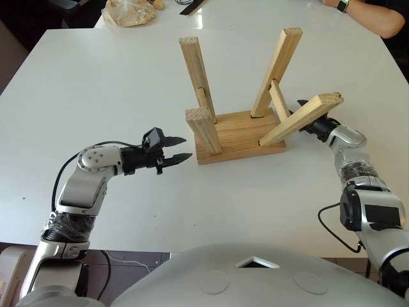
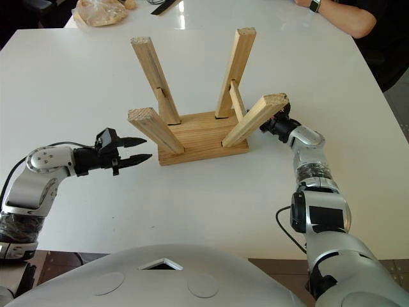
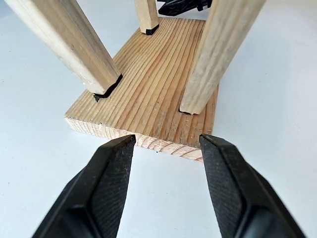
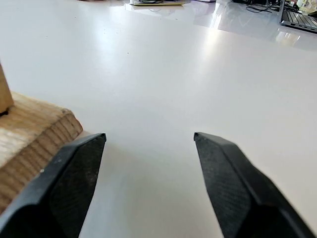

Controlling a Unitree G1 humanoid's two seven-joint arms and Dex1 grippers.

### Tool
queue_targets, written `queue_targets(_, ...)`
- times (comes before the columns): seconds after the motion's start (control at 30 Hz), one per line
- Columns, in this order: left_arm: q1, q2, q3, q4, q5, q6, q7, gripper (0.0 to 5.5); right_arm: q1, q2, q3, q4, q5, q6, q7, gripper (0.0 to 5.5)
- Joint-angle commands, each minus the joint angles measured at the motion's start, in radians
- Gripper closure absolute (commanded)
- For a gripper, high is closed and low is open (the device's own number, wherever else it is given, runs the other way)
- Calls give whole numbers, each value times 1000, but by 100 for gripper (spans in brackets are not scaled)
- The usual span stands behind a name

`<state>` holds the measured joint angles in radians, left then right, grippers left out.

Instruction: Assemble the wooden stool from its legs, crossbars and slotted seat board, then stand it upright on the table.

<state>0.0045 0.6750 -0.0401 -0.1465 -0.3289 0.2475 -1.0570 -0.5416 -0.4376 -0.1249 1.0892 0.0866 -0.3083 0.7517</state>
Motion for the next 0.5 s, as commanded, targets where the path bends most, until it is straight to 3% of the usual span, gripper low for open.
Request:
queue_targets(0.03, 41, 3, 88, 7, -26, 13, 60, 310, 59, -21, -5, -76, 0, -31, -16, 220)
queue_targets(0.2, 130, -48, 135, 16, 35, 24, 235, 310, 257, -84, -22, -355, 72, 106, 71, 220)
queue_targets(0.5, 267, -124, -40, 15, 267, -104, 407, 310, 467, -151, 113, -692, 11, 156, 166, 220)
